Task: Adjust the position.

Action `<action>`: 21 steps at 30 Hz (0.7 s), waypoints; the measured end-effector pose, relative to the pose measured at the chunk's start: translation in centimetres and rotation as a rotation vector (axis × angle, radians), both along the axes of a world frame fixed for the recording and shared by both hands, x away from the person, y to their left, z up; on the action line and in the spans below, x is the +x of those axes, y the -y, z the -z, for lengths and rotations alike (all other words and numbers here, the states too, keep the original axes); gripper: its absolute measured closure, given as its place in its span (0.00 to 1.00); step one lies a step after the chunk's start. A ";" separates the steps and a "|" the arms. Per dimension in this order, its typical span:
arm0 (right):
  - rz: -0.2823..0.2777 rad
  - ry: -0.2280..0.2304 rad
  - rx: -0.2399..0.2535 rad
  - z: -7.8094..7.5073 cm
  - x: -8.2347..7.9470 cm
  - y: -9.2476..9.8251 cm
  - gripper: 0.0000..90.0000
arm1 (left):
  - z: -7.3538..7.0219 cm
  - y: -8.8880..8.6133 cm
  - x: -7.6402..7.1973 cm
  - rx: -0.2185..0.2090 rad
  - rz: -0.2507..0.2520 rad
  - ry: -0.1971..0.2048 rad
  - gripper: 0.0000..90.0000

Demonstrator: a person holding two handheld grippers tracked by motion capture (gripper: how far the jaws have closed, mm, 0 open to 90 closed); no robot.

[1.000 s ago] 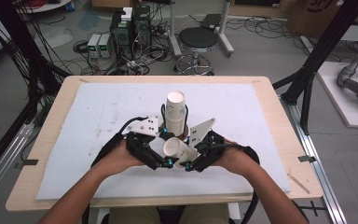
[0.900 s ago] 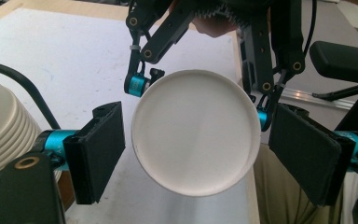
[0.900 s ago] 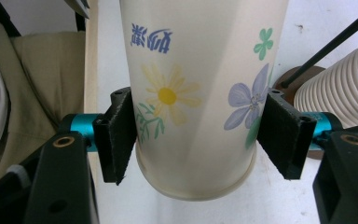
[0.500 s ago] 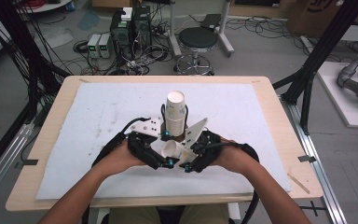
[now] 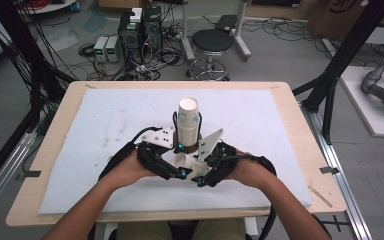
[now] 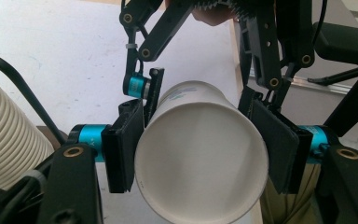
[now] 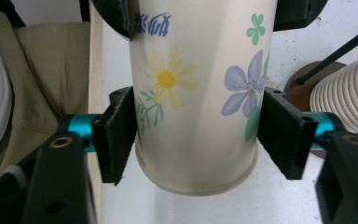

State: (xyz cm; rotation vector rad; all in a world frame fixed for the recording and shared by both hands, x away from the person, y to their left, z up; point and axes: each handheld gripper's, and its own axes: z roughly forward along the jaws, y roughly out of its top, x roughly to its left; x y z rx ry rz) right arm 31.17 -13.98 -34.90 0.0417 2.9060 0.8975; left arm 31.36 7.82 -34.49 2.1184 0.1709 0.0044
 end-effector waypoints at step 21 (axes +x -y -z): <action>0.081 -0.026 0.318 -0.3 -0.5 2.6 0.21 | 1.1 -2.5 -0.1 -0.177 -0.047 0.012 0.42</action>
